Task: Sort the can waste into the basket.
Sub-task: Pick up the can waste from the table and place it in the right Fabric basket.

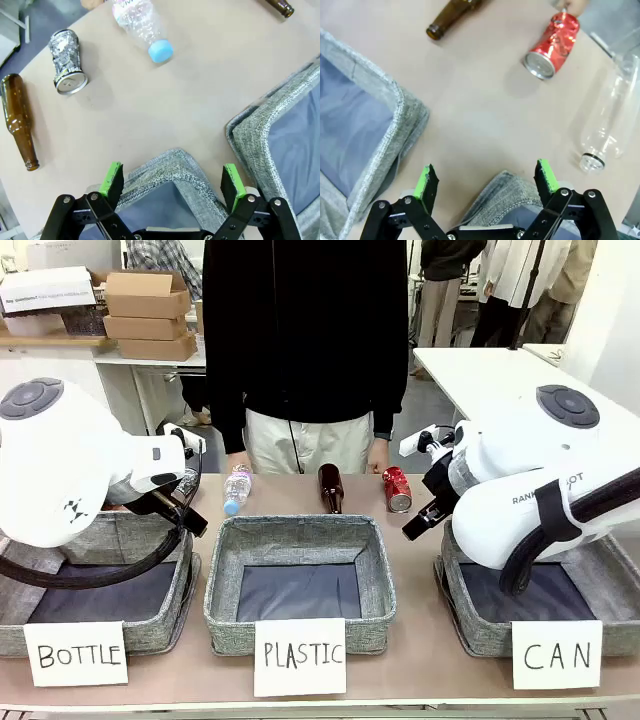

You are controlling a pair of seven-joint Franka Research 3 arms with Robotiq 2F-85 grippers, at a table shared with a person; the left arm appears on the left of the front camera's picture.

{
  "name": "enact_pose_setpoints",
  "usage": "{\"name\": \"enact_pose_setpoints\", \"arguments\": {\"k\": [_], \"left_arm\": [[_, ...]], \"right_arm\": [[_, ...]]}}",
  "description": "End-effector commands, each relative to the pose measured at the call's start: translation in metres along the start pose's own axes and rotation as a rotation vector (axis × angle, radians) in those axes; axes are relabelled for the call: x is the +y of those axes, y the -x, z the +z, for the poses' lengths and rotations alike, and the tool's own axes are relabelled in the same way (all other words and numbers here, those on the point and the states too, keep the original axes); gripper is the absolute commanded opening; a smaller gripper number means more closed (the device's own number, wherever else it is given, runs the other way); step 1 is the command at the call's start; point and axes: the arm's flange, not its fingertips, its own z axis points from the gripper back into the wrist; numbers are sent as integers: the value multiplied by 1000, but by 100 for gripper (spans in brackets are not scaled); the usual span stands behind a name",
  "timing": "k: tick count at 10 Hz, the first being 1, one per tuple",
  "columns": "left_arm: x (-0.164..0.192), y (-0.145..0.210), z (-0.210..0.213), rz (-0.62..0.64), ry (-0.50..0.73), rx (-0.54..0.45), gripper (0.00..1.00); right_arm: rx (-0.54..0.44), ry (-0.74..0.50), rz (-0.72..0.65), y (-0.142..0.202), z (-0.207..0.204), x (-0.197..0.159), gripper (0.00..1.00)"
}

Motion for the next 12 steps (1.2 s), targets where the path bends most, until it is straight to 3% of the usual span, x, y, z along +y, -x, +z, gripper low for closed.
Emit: {"name": "enact_pose_setpoints", "arguments": {"k": [1, 10, 11, 12], "left_arm": [[0, 0, 0, 0, 0, 0, 100], [0, 0, 0, 1, 0, 0, 100], [3, -10, 21, -61, -17, -26, 100], [10, -22, 65, -14, 19, -83, 100]], "right_arm": [[-1, 0, 0, 0, 0, 0, 100], [1, 0, 0, 0, 0, 0, 100], [-43, -3, 29, -8, 20, -3, 100], [-106, -48, -53, -18, 65, -5, 100]]}}
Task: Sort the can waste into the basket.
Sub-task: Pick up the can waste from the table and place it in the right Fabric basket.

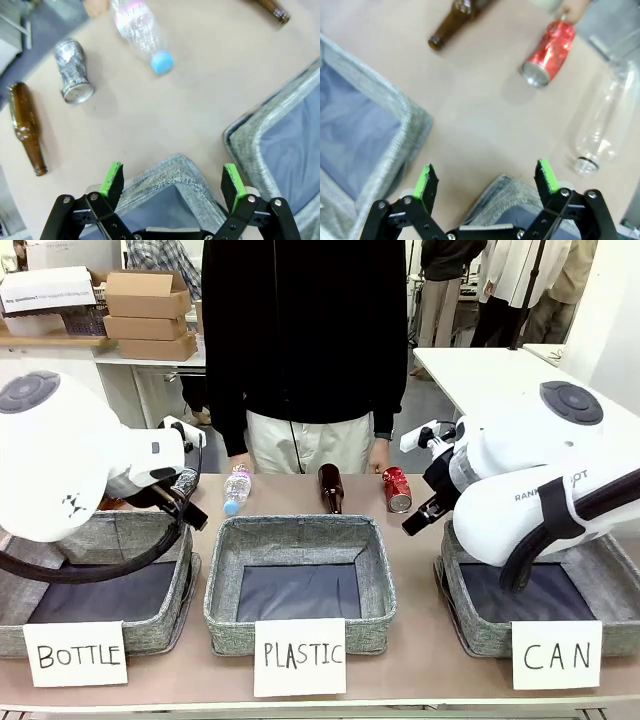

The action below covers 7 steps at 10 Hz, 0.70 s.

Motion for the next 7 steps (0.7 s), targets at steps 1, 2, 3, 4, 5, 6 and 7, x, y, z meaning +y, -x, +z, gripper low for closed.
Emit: {"name": "enact_pose_setpoints", "arguments": {"k": [1, 2, 3, 4, 5, 6, 7], "left_arm": [[13, -17, 100, 67, 27, -16, 100], [11, -13, 144, 137, 20, 17, 100], [5, 1, 167, 112, 17, 27, 100], [0, 17, 168, 5, 4, 27, 100], [8, -11, 135, 82, 14, -9, 100], [8, -11, 135, 82, 14, -9, 100], [5, 1, 179, 70, 9, 4, 100]], "right_arm": [[-97, -152, -177, -13, 104, -9, 100], [-51, -242, -211, -3, 149, -9, 100], [-39, -272, -204, 14, 176, -9, 100], [-46, -271, -183, 29, 182, -6, 100], [-72, -239, -173, -16, 136, 2, 100], [-68, -279, -173, -5, 176, -1, 100], [-40, -290, -227, -5, 165, -1, 100]]}}
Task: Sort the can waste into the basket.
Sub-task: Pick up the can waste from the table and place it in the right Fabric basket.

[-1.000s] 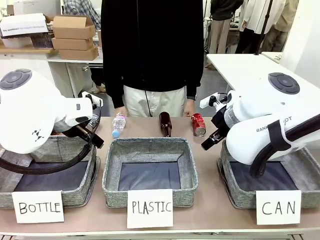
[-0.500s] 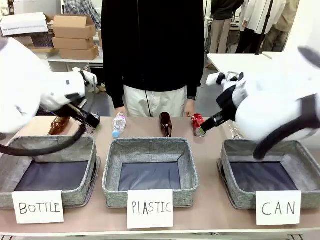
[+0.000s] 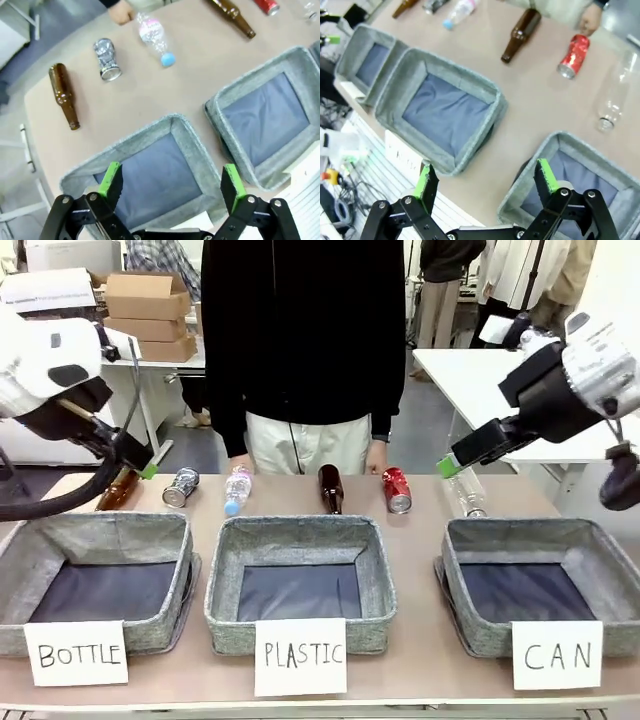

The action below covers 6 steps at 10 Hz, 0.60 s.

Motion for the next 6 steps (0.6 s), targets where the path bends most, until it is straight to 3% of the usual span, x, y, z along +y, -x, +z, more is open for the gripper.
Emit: {"name": "enact_pose_setpoints", "arguments": {"k": [1, 2, 3, 4, 6], "left_arm": [[12, 3, 20, 99, 244, -64, 100], [36, 11, 25, 186, 609, -136, 100], [70, 24, 18, 363, 1008, -220, 100], [85, 34, 2, 535, 1036, -240, 100], [99, 52, -21, 716, 1107, -241, 100]], "right_arm": [[25, -195, -183, -3, -8, -9, 100], [99, -516, -422, -2, 2, -25, 100], [114, -769, -666, 3, 4, -57, 100], [83, -897, -809, 13, 3, -84, 100], [-87, -1026, -993, 36, 6, -118, 100]]}}
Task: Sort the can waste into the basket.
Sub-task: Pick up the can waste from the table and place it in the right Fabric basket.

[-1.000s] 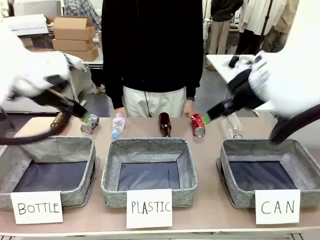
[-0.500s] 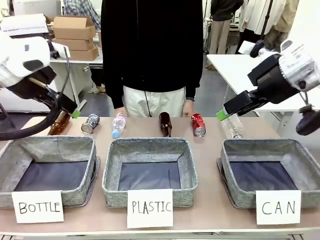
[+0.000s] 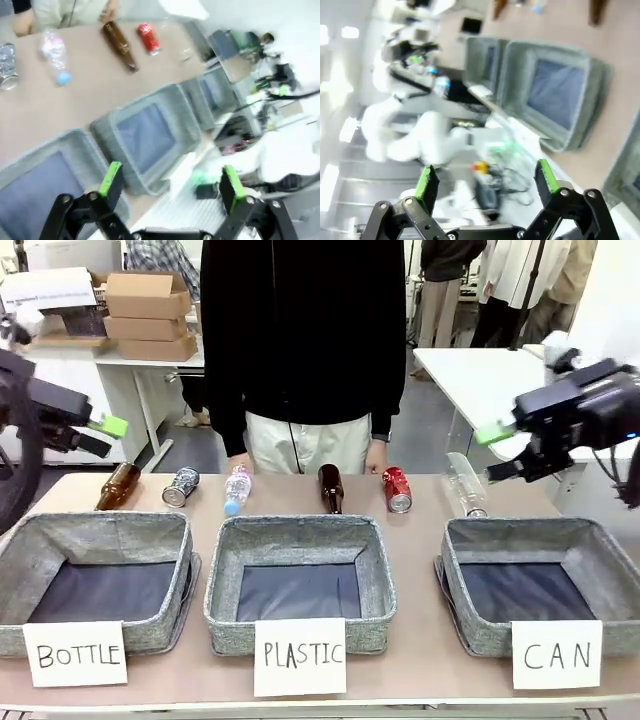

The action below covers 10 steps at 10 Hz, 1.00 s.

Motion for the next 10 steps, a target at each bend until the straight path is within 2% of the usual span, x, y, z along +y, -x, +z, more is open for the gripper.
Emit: {"name": "enact_pose_setpoints", "arguments": {"k": [1, 2, 3, 4, 10], "left_arm": [[20, 6, -9, 366, 269, -90, 100], [24, 4, -10, 379, 257, -102, 100], [23, 0, -13, 446, 82, -26, 100], [22, 10, 0, 242, 236, -67, 100], [22, 10, 0, 242, 236, -67, 100]], "right_arm": [[-254, -330, -380, -5, 13, -20, 100], [-275, -294, -401, -8, 13, -22, 100], [-323, -151, -374, -10, 5, -19, 100], [-126, -218, -234, -5, 30, -27, 100], [-126, -218, -234, -5, 30, -27, 100]]}}
